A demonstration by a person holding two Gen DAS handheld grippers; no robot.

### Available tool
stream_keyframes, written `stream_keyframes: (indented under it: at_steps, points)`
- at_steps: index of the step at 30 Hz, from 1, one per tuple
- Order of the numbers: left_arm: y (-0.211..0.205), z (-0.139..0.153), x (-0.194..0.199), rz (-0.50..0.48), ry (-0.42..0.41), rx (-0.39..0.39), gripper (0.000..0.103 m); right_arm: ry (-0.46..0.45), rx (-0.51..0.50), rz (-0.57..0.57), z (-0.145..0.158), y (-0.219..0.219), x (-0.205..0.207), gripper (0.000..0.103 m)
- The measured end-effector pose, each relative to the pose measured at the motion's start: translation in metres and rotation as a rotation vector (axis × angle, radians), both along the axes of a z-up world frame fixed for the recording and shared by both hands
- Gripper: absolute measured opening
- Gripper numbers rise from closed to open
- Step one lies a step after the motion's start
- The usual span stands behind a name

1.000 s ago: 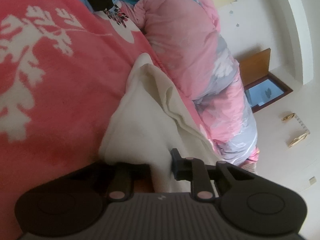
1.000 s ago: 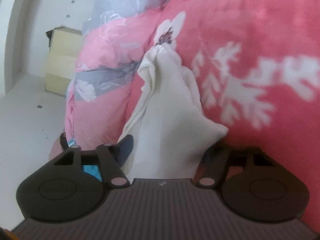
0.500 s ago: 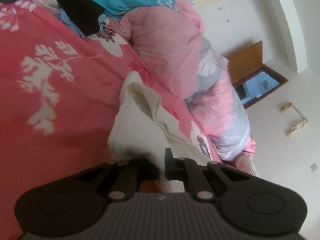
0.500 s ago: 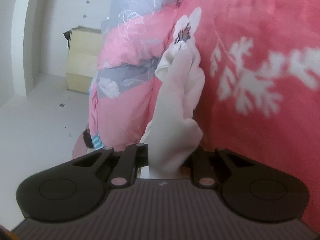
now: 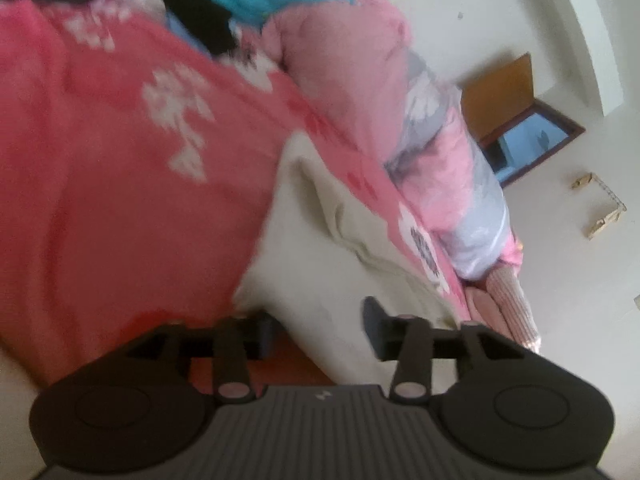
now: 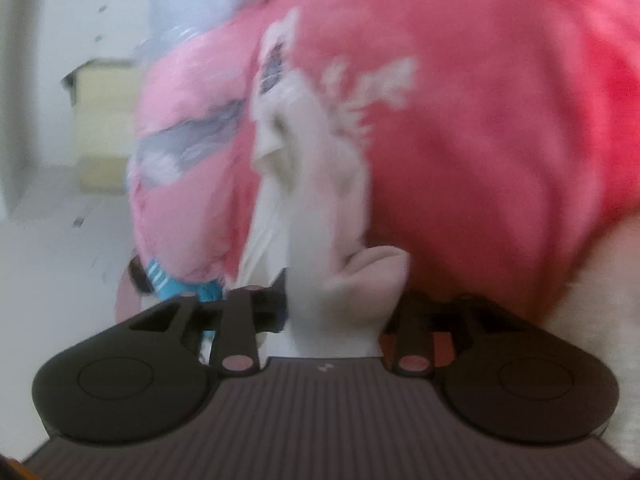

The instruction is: Fold clothes

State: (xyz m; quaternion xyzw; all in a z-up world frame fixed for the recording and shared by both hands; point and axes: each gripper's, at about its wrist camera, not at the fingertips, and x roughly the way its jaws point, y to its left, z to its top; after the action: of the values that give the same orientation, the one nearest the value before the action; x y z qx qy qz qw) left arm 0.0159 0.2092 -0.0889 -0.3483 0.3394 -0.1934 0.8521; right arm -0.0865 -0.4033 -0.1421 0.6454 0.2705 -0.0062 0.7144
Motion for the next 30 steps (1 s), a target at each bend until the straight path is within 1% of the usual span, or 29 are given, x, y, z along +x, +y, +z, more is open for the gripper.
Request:
stream_keyframes:
  at_steps: [2,4,6,9,11,13,16,18,22,24,25,26,27,28,30]
  points:
    - [0.011,0.006,-0.007,0.045,-0.032,0.017,0.056,-0.008,-0.011,-0.044,0.007,-0.004,-0.016,0.05]
    - [0.019,0.014,-0.011,0.082,-0.063,0.049,0.057,-0.021,-0.04,-0.095,0.017,-0.008,-0.033,0.054]
    - [0.021,0.023,-0.01,0.093,-0.092,0.076,0.057,-0.027,-0.092,-0.158,0.029,-0.013,-0.051,0.058]
    - [0.014,0.038,-0.004,0.064,-0.141,0.087,0.057,-0.043,-0.248,-0.248,0.055,-0.017,-0.073,0.06]
    - [0.003,0.045,0.004,0.021,-0.16,0.077,0.057,-0.077,-0.333,-0.262,0.07,-0.015,-0.072,0.06]
    - [-0.01,0.048,0.015,-0.022,-0.158,0.065,0.057,-0.119,-0.395,-0.203,0.082,-0.005,-0.06,0.06]
    - [-0.031,0.047,0.034,-0.085,-0.13,0.052,0.057,-0.176,-0.469,-0.091,0.097,0.012,-0.036,0.06]
    - [-0.043,0.043,0.049,-0.099,-0.096,0.074,0.058,-0.194,-0.471,-0.009,0.097,0.022,-0.016,0.06]
    - [-0.057,0.027,0.08,-0.098,0.002,0.114,0.056,-0.202,-0.429,0.14,0.087,0.045,0.025,0.06]
    - [-0.06,0.02,0.094,-0.093,0.044,0.117,0.049,-0.196,-0.407,0.205,0.08,0.057,0.041,0.06]
    - [-0.059,0.016,0.099,-0.091,0.056,0.106,0.04,-0.192,-0.401,0.23,0.076,0.063,0.049,0.06]
    - [-0.058,0.015,0.104,-0.089,0.063,0.097,0.026,-0.187,-0.398,0.251,0.073,0.068,0.056,0.06]
    - [-0.058,0.015,0.11,-0.088,0.068,0.09,0.019,-0.181,-0.395,0.272,0.07,0.073,0.064,0.06]
    - [-0.057,0.014,0.115,-0.087,0.073,0.082,0.008,-0.179,-0.389,0.287,0.066,0.075,0.07,0.06]
    - [-0.056,0.014,0.127,-0.084,0.081,0.064,0.007,-0.177,-0.376,0.309,0.059,0.077,0.081,0.059]
